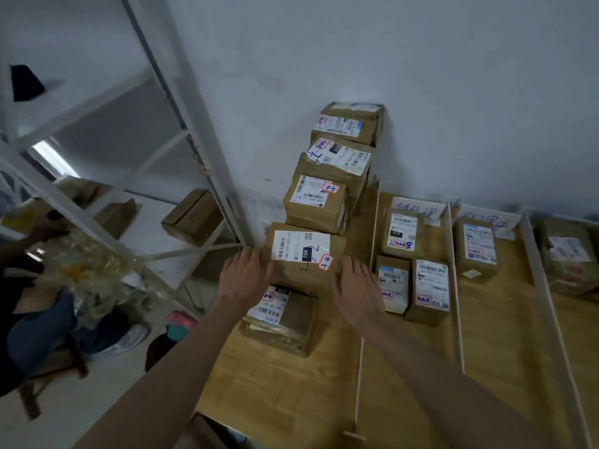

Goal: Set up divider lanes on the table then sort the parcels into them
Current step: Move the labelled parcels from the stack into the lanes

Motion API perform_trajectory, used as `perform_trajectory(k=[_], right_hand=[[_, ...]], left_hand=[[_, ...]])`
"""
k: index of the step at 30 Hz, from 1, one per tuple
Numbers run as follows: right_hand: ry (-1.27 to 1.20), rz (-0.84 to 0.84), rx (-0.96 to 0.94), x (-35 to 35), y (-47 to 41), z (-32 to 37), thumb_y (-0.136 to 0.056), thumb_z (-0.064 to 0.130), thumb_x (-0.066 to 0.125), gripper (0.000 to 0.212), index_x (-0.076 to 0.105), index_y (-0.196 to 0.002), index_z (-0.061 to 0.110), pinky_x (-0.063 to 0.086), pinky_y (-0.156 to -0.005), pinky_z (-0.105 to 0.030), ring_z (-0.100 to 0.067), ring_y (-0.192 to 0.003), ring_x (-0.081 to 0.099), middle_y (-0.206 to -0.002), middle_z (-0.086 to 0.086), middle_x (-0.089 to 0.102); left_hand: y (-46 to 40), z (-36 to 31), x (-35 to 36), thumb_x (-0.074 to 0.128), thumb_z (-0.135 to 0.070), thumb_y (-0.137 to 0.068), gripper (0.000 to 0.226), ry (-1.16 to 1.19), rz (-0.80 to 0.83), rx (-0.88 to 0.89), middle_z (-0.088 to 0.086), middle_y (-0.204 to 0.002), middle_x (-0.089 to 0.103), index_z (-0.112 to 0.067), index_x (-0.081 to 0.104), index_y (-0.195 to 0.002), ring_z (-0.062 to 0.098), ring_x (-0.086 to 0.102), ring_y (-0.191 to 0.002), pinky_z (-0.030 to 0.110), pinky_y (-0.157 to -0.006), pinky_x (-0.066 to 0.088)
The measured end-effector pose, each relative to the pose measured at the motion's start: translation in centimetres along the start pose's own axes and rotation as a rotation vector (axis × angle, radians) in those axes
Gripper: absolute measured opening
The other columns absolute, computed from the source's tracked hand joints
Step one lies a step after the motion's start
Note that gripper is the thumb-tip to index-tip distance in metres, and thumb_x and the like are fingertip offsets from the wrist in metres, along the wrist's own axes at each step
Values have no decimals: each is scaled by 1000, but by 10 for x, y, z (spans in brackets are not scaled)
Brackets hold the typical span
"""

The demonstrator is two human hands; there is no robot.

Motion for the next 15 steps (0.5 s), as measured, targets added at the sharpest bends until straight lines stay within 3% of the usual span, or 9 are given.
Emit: perform_trajectory(k=[3,6,8,10,13,15], right_hand=[[-78,20,81,10,-9,-3,-101,31,49,29,39,-125,19,54,-88,-36,-20,-100,62,-116,-4,63],[-347,50,244,22,-11,-5,-100,30,53,43,28,-134,20,60,-71,-42,-19,-84,69,-113,-5,68],[-525,74,379,30,-7,-7,-101,36,51,58,18,-146,19,61,-74,-44,-20,-83,70,-115,-6,69],[-625,136,492,41,-2,-9,-99,53,44,70,14,-152,17,59,-82,-46,-22,-87,69,-117,-7,68],[-682,195,550,50,0,-6,-85,80,35,90,22,-151,19,53,-94,-54,-30,-110,65,-132,-7,62],[-703,197,554,46,-2,1,-91,72,39,83,25,-150,16,49,-101,-51,-31,-121,59,-140,-8,55]], left_hand=[[-14,-1,14,33,-54,-102,56,166,57,-78,11,-137,51,-13,42,-139,27,50,-124,44,-102,43],[-16,1,30,34,-58,-99,57,395,94,-201,12,-134,55,-16,38,-139,29,57,-115,44,-96,49],[-14,2,37,33,-62,-97,58,496,92,-232,13,-131,58,-20,35,-137,31,62,-108,49,-92,53],[-12,2,41,36,-59,-98,57,561,92,-241,12,-130,60,-19,35,-138,31,64,-106,47,-88,55],[-11,-1,37,40,-51,-101,54,585,105,-221,10,-130,60,-14,38,-140,21,64,-96,27,-72,52],[-14,-2,33,41,-49,-102,54,589,105,-195,9,-128,60,-11,40,-140,12,61,-84,20,-67,49]])
Point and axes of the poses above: each hand's wrist, its own y-axis away from the middle knuckle, its own x-axis out of the palm, z = x × y, the point moved 7 cm from there along -y, towards the middle knuckle
